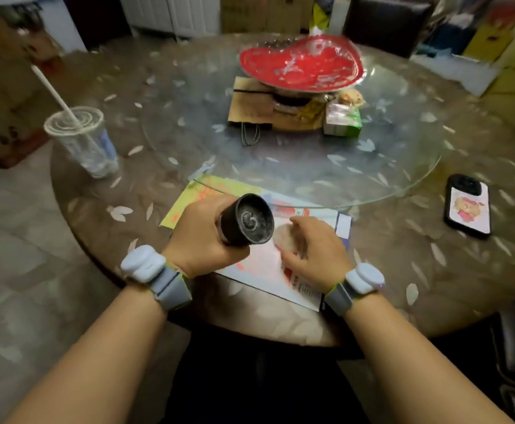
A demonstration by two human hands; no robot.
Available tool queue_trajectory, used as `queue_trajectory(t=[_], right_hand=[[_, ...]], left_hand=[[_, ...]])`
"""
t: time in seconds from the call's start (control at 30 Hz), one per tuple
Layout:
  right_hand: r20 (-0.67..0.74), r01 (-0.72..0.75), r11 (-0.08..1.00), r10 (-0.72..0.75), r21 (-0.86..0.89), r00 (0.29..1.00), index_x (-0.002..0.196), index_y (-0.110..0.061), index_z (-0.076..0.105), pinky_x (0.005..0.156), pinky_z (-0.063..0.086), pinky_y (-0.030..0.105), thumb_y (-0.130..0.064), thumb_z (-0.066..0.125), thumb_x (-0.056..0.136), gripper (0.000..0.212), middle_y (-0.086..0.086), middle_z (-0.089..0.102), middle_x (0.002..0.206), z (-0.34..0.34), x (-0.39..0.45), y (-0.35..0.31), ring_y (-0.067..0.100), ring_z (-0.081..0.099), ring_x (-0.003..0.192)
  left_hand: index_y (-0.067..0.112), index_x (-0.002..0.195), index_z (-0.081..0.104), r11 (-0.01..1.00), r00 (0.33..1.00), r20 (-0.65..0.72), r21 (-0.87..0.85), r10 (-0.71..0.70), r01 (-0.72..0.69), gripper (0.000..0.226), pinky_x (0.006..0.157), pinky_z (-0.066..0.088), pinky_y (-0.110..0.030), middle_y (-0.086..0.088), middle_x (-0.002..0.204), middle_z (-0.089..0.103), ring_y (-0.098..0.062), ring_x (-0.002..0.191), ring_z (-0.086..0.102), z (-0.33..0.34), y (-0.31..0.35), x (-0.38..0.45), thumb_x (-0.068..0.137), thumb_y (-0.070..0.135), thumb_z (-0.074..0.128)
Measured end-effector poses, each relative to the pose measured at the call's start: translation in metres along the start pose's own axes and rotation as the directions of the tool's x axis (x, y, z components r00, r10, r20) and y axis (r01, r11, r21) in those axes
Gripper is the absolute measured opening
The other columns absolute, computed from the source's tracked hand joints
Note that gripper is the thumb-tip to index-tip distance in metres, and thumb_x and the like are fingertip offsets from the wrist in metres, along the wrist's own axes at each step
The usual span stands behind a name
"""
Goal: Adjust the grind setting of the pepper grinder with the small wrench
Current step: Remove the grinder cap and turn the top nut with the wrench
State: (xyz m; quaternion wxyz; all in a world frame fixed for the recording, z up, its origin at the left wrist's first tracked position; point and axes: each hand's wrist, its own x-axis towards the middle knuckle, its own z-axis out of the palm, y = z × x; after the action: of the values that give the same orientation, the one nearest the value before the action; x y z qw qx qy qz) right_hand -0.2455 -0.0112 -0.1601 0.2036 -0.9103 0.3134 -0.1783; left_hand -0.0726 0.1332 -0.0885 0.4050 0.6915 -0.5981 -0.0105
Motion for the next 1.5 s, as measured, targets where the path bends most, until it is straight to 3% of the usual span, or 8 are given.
queue_trajectory(t=[0.1, 0.23, 0.53, 0.77, 1.07, 1.23, 1.37, 1.5], right_hand=[[-0.013, 0.024, 1.000, -0.024, -0.004, 1.000, 0.118, -0.015, 0.057, 0.083, 0.038, 0.029, -0.057, 0.045, 0.071, 0.064, 0.006, 0.061, 0.112, -0.004, -0.004, -0.006, 0.027, 0.056, 0.105], [-0.022, 0.009, 1.000, -0.009, 0.007, 1.000, 0.113, -0.012, 0.059, 0.086, 0.041, 0.031, -0.047, 0.055, 0.071, 0.055, 0.007, 0.061, 0.112, -0.002, -0.008, 0.000, 0.028, 0.057, 0.105], [-0.164, 0.097, 0.992, -0.082, 0.085, 0.983, 0.109, -0.006, 0.059, 0.085, 0.044, 0.037, -0.029, 0.064, 0.074, 0.042, 0.012, 0.058, 0.109, -0.010, 0.024, -0.040, 0.031, 0.054, 0.100], [0.092, 0.273, 0.951, -0.262, -0.143, 0.961, 0.113, -0.005, 0.055, 0.087, 0.045, 0.044, -0.012, 0.060, 0.076, 0.038, 0.013, 0.051, 0.123, 0.007, 0.116, -0.096, 0.036, 0.047, 0.113], [0.433, 0.326, 0.905, -0.187, -0.273, 0.882, 0.151, -0.021, 0.021, 0.113, 0.022, 0.047, -0.030, 0.044, 0.099, 0.058, 0.008, 0.015, 0.161, 0.075, 0.177, -0.110, 0.027, 0.020, 0.146], [0.201, 0.374, 0.869, -0.323, -0.325, 0.925, 0.126, -0.025, 0.051, 0.093, 0.036, 0.038, -0.030, 0.051, 0.090, 0.036, 0.002, 0.053, 0.122, 0.094, 0.178, -0.102, 0.024, 0.047, 0.123], [0.098, 0.348, 0.894, -0.334, -0.281, 0.937, 0.103, -0.018, 0.067, 0.087, 0.045, 0.039, -0.025, 0.059, 0.084, 0.022, 0.004, 0.066, 0.110, 0.097, 0.175, -0.098, 0.028, 0.057, 0.108], [-0.042, 0.380, 0.909, -0.392, -0.168, 0.919, 0.086, -0.010, 0.073, 0.071, 0.050, 0.037, -0.014, 0.065, 0.078, 0.012, 0.012, 0.071, 0.096, 0.085, 0.163, -0.105, 0.036, 0.063, 0.093]], left_hand=[[0.003, 0.087, 0.069, 0.998, 0.994, -0.089, -0.018, -0.062, 0.061, 0.044, 0.064, 0.052, -0.039, -0.010, 0.079, 0.068, -0.032, 0.074, 0.064, -0.002, -0.002, -0.009, 0.055, 0.032, 0.063], [0.004, 0.080, 0.067, 0.988, 0.963, -0.224, -0.016, -0.153, 0.153, 0.028, 0.063, 0.040, -0.002, 0.000, 0.072, 0.061, -0.011, 0.068, 0.054, 0.001, 0.001, -0.011, 0.058, 0.021, 0.066], [0.009, 0.076, 0.063, 0.964, 0.923, -0.282, -0.110, -0.263, 0.241, 0.029, 0.058, 0.041, -0.011, -0.002, 0.069, 0.064, -0.015, 0.071, 0.058, 0.003, 0.002, -0.011, 0.054, 0.028, 0.066], [0.013, 0.069, 0.056, 0.892, 0.779, -0.464, -0.366, -0.422, 0.265, 0.020, 0.051, 0.036, -0.005, 0.007, 0.057, 0.053, 0.008, 0.048, 0.047, -0.007, -0.017, -0.003, 0.054, 0.017, 0.069], [-0.002, 0.084, 0.068, 0.948, 0.834, -0.469, -0.262, -0.291, 0.183, 0.042, 0.065, 0.042, -0.003, 0.002, 0.071, 0.062, 0.019, 0.071, 0.057, -0.010, -0.038, -0.013, 0.063, 0.033, 0.063], [0.031, 0.081, 0.065, 0.925, 0.817, -0.471, -0.332, -0.334, 0.187, 0.020, 0.065, 0.045, -0.005, 0.019, 0.070, 0.064, 0.016, 0.068, 0.059, -0.018, -0.044, -0.014, 0.061, 0.036, 0.066], [0.018, 0.087, 0.067, 0.927, 0.826, -0.460, -0.325, -0.326, 0.185, 0.029, 0.067, 0.044, -0.003, 0.023, 0.077, 0.062, 0.017, 0.071, 0.059, -0.019, -0.042, -0.013, 0.063, 0.033, 0.065], [0.014, 0.080, 0.067, 0.908, 0.814, -0.457, -0.371, -0.359, 0.192, 0.028, 0.059, 0.051, -0.022, 0.003, 0.064, 0.064, -0.013, 0.059, 0.062, -0.020, -0.046, -0.015, 0.062, 0.035, 0.066]])
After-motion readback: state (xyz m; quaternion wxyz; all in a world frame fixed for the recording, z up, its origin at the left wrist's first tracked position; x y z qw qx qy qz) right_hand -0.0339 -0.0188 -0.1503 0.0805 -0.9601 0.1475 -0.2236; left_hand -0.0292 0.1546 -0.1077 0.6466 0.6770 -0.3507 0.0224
